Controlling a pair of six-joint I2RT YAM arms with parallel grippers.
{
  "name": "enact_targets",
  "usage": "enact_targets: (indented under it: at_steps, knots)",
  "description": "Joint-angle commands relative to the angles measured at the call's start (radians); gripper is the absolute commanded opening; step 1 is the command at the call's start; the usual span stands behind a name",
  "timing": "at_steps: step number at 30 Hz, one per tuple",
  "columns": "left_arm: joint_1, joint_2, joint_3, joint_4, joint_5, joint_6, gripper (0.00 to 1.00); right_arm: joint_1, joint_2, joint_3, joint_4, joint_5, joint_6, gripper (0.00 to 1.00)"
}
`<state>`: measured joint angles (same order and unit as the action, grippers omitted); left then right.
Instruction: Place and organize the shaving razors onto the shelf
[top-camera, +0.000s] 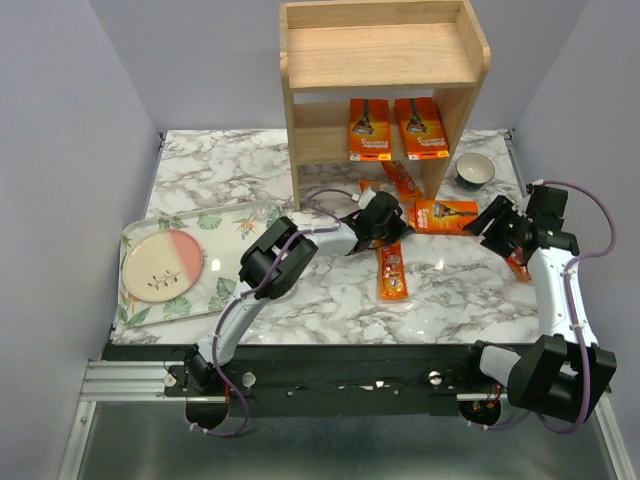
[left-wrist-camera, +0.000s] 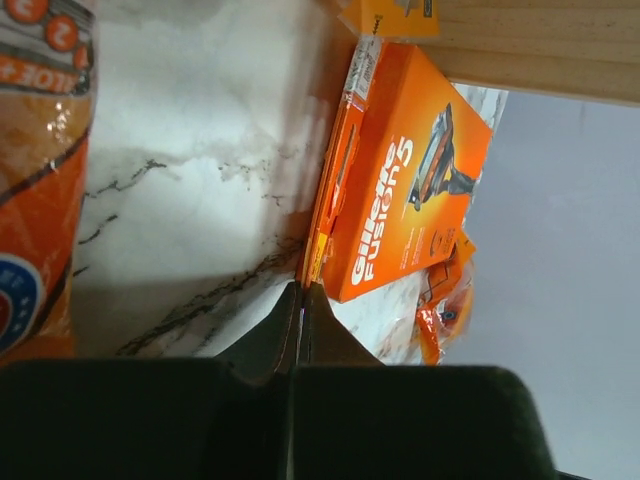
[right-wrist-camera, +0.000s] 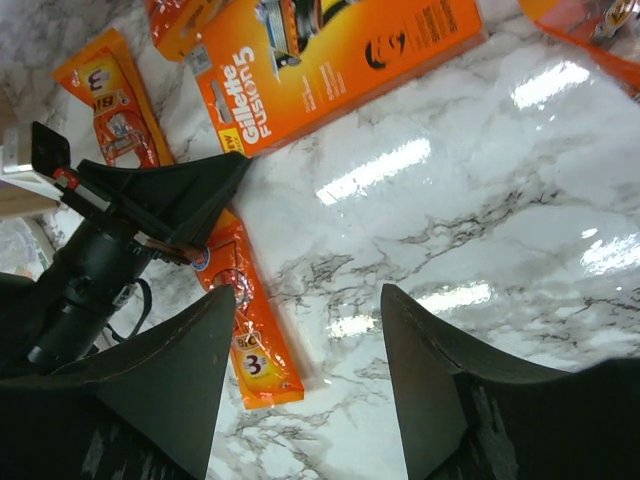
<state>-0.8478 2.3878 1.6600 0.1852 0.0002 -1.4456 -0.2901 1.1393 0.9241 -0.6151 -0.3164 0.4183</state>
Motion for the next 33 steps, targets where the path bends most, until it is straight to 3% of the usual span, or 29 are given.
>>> enact_targets:
  at_steps: [1,6,13,23,33]
  knots:
    - [-0.037,-0.108,-0.045,-0.153,-0.054,-0.038,0.0,-0.007,0.031,-0.123,-0.016,-0.096,0.091,0.68]
    - [-0.086,-0.206,-0.126,-0.211,-0.086,-0.007,0.0,-0.007,0.065,-0.316,0.214,-0.322,0.241,0.71]
    - [-0.074,-0.288,-0.246,-0.233,-0.106,0.017,0.0,-0.007,0.099,-0.45,0.426,-0.391,0.382,0.72]
    - [-0.099,-0.4,-0.325,-0.247,0.026,-0.018,0.0,-0.001,0.001,-0.484,0.436,-0.302,0.419,0.72]
    - [-0.186,-0.368,-0.184,-0.291,0.014,-0.097,0.0,0.002,-0.035,-0.518,0.457,-0.274,0.456,0.72]
